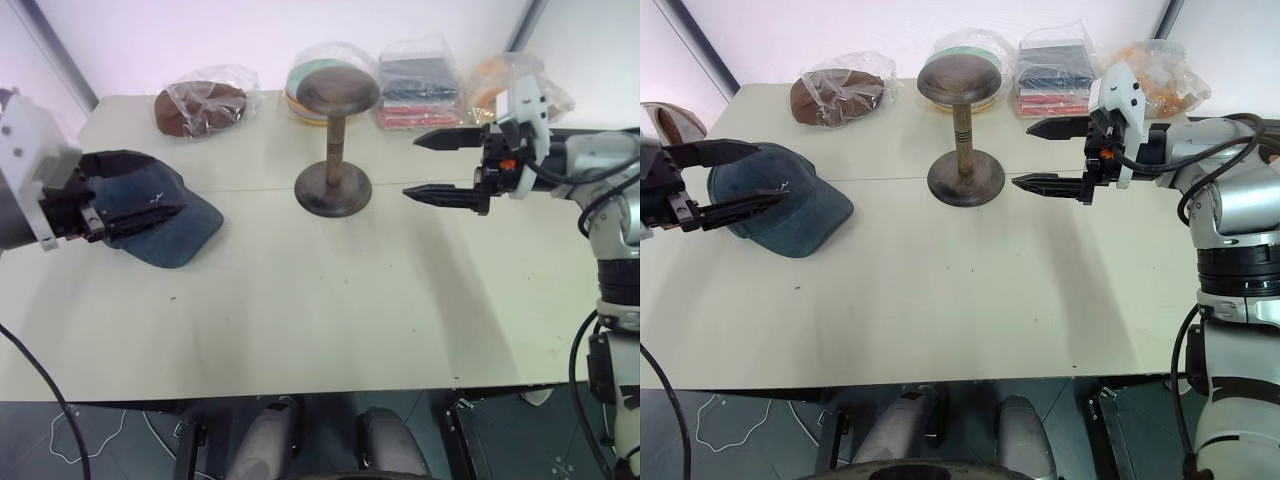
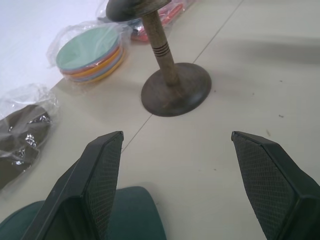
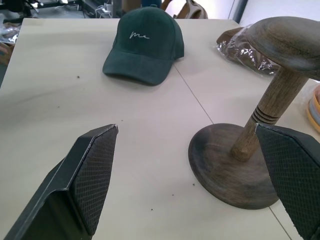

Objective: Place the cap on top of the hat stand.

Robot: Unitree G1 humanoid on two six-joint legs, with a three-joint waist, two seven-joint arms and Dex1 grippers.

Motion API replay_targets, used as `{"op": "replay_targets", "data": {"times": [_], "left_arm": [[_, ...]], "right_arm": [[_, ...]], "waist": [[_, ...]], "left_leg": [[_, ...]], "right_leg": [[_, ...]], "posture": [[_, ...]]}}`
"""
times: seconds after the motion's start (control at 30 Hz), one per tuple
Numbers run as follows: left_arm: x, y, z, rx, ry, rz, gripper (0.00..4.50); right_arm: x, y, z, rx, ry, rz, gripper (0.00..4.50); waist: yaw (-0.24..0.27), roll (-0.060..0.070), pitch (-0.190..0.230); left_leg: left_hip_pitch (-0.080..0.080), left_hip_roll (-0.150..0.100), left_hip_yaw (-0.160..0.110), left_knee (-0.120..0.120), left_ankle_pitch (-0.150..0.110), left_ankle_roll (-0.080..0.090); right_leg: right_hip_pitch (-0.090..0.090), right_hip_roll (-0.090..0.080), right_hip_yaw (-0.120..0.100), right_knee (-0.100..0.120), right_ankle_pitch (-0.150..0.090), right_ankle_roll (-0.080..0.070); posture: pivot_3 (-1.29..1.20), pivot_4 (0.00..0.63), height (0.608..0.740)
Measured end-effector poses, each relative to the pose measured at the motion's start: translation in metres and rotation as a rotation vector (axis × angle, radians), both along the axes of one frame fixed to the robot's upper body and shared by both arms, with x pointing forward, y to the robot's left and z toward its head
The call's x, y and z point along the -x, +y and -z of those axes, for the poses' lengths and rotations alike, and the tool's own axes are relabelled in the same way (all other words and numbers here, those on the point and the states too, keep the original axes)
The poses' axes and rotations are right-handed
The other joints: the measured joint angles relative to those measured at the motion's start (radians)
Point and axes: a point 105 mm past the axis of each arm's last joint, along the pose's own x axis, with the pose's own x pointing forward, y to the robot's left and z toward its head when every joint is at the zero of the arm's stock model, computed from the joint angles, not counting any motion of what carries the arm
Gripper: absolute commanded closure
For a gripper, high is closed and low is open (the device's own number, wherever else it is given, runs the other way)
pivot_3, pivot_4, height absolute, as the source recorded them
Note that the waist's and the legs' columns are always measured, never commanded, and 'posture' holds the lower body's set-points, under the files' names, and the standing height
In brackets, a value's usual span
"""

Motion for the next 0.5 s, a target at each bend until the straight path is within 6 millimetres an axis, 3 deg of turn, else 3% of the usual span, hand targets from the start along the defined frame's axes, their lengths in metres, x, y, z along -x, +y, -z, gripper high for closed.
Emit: {"op": "replay_targets", "data": {"times": [0.23, 0.5], "left_arm": [[0.000, 0.000, 0.006, -0.021, 0.012, -0.014, 0.86], [-0.011, 0.005, 0.044, -0.263, -0.004, -0.138, 0.86]], "right_arm": [[-0.001, 0.001, -0.004, 0.011, -0.022, -0.003, 0.00], [-0.001, 0.002, -0.003, 0.018, -0.020, -0.012, 0.00]], "waist": [[0.000, 0.000, 0.000], [0.001, 0.000, 0.000]], "left_leg": [[0.000, 0.000, 0.000, 0.000, 0.000, 0.000], [0.000, 0.000, 0.001, -0.001, 0.000, 0.000]], "right_leg": [[0.000, 0.000, 0.000, 0.000, 0.000, 0.000], [0.000, 0.000, 0.000, -0.001, 0.000, 0.000]], "posture": [[0.00, 0.150, 0.740], [0.00, 0.150, 0.740]]}}
